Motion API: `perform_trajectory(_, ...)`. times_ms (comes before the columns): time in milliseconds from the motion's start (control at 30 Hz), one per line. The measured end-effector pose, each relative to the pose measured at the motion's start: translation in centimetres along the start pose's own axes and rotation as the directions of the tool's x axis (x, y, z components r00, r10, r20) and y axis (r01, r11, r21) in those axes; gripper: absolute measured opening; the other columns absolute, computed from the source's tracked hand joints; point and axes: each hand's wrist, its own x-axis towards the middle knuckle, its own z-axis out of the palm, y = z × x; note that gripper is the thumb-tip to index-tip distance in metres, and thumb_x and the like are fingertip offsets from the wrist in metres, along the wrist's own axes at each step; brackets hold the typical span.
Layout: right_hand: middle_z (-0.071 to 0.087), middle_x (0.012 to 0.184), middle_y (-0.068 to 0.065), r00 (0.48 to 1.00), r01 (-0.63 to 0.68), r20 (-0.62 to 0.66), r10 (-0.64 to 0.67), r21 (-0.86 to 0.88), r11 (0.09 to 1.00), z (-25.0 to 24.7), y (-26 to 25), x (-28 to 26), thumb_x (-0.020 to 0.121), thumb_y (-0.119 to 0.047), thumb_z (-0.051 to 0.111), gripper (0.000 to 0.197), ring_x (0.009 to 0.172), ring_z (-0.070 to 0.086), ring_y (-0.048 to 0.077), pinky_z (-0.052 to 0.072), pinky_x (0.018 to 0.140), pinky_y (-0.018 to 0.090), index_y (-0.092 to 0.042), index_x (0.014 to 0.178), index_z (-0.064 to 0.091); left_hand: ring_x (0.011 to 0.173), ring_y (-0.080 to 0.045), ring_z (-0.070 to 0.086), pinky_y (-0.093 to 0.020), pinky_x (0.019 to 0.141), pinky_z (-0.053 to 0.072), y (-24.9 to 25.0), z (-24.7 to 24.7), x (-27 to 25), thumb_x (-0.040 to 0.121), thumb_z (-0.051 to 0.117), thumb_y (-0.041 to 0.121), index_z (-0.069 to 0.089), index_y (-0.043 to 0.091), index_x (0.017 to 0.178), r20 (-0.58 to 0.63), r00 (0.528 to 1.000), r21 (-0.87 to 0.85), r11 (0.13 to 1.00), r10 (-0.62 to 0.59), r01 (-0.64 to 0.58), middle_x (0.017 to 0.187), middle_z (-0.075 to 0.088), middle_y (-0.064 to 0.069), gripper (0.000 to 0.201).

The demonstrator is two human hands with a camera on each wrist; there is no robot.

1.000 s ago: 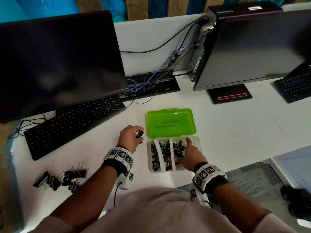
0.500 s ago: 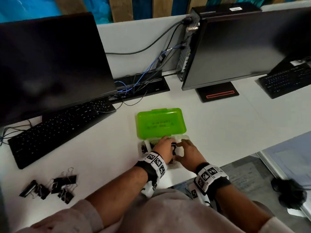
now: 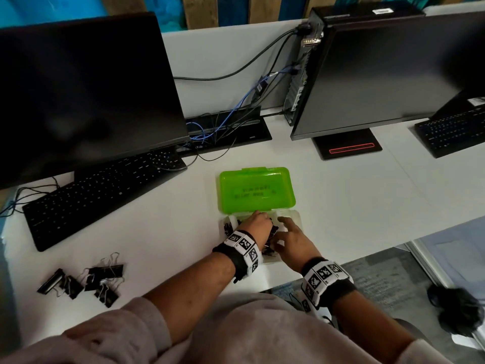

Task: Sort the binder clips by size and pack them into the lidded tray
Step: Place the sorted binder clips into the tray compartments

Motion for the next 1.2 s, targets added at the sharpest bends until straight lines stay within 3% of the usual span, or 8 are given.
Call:
perform_trajectory(233, 0.053, 0.132, 0.016, 0.999, 0.001, 0.049, -0.001, 0.009, 1.000, -0.6, -1.3, -0.3, 0.089, -0.010, 0.053, 0.022, 0.139, 0.031, 0.023, 0.033, 0.107, 0.028, -0.006, 0.101, 0.071, 0.114, -0.035, 0.054, -0.040, 0.093, 0.044, 0.2, -0.7, 0.1, 0.094, 0.040, 0.004, 0.056, -0.002, 0.117, 0.004, 1.000, -0.033, 0.999, -0.030, 0.030, 0.124, 0.055, -0.019, 0.028)
perform_trajectory(467, 0.037, 0.135, 0.012, 0.987, -0.158, -0.016, 0.162, 0.128, 0.979, -0.2, -0.8, -0.2, 0.077, -0.015, 0.072, 0.065, 0.118, 0.050, 0.028, 0.036, 0.093, 0.021, -0.004, 0.131, 0.038, 0.106, -0.027, 0.057, -0.029, 0.088, 0.045, -1.1, 0.0, -0.6, 0.087, 0.054, 0.002, 0.061, 0.006, 0.114, -0.068, 0.996, -0.202, 0.977, 0.049, -0.062, 0.116, 0.057, -0.011, 0.028)
perform_trajectory(600, 0.040, 0.133, 0.013, 0.986, -0.161, -0.016, 0.165, 0.131, 0.978, 0.5, -1.2, -0.3, 0.076, -0.019, 0.073, 0.067, 0.115, 0.053, 0.031, 0.043, 0.094, 0.033, -0.004, 0.131, 0.038, 0.111, -0.025, 0.047, -0.036, 0.094, 0.043, -1.3, 0.2, -1.6, 0.083, 0.065, 0.017, 0.070, 0.012, 0.105, -0.010, 0.989, -0.022, 0.988, 0.150, -0.150, 0.114, 0.059, -0.007, 0.022)
perform_trajectory(767, 0.039, 0.138, 0.014, 0.988, -0.138, 0.085, 0.129, 0.110, 0.984, -0.3, -0.9, 0.3, 0.071, -0.026, 0.078, 0.083, 0.127, 0.044, 0.027, 0.035, 0.102, 0.026, -0.005, 0.138, 0.032, 0.106, -0.023, 0.044, -0.038, 0.095, 0.034, -0.4, 0.9, -2.7, 0.089, 0.054, 0.031, 0.072, 0.025, 0.101, 0.060, 0.977, 0.108, 0.972, 0.203, -0.208, 0.104, 0.063, -0.002, 0.023)
perform_trajectory(867, 0.032, 0.145, 0.016, 0.991, -0.095, 0.103, 0.088, 0.059, 0.994, -1.8, -1.2, 0.9, 0.071, -0.021, 0.078, 0.083, 0.137, 0.032, 0.027, 0.028, 0.109, 0.027, -0.005, 0.139, 0.032, 0.103, -0.024, 0.047, -0.038, 0.092, 0.037, -1.8, 0.9, -3.7, 0.089, 0.053, 0.032, 0.070, 0.027, 0.102, -0.097, 0.979, -0.048, 0.981, 0.181, -0.186, 0.105, 0.065, 0.000, 0.022)
perform_trajectory(933, 0.032, 0.145, 0.016, 1.000, -0.018, 0.003, 0.018, 0.034, 0.999, -2.7, -2.6, 1.6, 0.074, -0.012, 0.072, 0.072, 0.132, 0.040, 0.031, 0.035, 0.105, 0.031, -0.006, 0.137, 0.038, 0.108, -0.022, 0.045, -0.037, 0.094, 0.035, -4.0, 0.6, -5.0, 0.093, 0.049, 0.028, 0.068, 0.024, 0.106, -0.253, 0.964, -0.172, 0.977, 0.083, -0.129, 0.115, 0.064, 0.003, 0.023)
perform_trajectory(1067, 0.049, 0.131, 0.014, 0.975, 0.196, -0.103, -0.197, -0.020, 0.980, -1.7, -7.8, 4.1, 0.079, -0.008, 0.065, 0.050, 0.117, 0.052, 0.033, 0.042, 0.099, 0.035, -0.010, 0.127, 0.050, 0.114, -0.017, 0.043, -0.038, 0.095, 0.039, -10.9, 0.9, -9.8, 0.091, 0.051, 0.021, 0.067, 0.029, 0.107, -0.464, 0.846, -0.304, 0.944, -0.262, 0.126, 0.121, 0.059, 0.009, 0.024)
perform_trajectory(1200, 0.050, 0.130, 0.007, 0.911, 0.396, 0.158, -0.382, -0.071, 0.915, 3.0, -14.5, 6.6, 0.084, -0.014, 0.058, 0.043, 0.119, 0.052, 0.027, 0.041, 0.099, 0.031, -0.017, 0.126, 0.050, 0.124, -0.019, 0.039, -0.036, 0.100, 0.039, -17.8, 1.6, -17.2, 0.086, 0.052, 0.005, 0.058, 0.028, 0.120, -0.557, 0.586, -0.419, 0.808, -0.589, 0.414, 0.134, 0.049, 0.007, 0.042)
